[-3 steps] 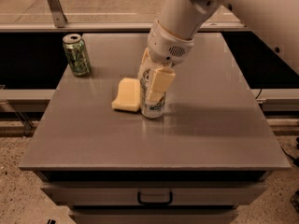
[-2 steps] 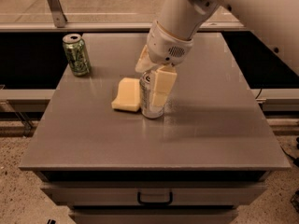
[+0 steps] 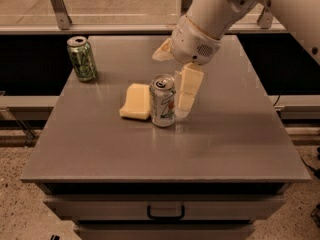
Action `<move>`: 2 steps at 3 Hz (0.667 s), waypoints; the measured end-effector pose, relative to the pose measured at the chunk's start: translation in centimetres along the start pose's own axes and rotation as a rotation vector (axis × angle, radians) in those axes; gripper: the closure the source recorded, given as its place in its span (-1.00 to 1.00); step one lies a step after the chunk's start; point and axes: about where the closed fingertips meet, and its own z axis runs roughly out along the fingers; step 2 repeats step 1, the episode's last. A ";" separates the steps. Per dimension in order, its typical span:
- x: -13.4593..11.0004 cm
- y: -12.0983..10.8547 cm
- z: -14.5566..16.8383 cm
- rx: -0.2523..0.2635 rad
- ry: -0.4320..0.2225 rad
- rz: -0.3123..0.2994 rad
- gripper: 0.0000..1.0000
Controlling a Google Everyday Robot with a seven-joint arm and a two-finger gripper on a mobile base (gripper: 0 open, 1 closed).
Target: Move 7up can near sponge
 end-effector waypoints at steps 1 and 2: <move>0.0 0.0 0.0 0.000 -0.002 0.000 -1.00; 0.0 0.0 0.0 0.000 -0.002 0.000 -1.00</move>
Offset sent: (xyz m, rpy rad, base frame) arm 0.0000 0.0000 0.0000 0.0000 0.0000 0.0000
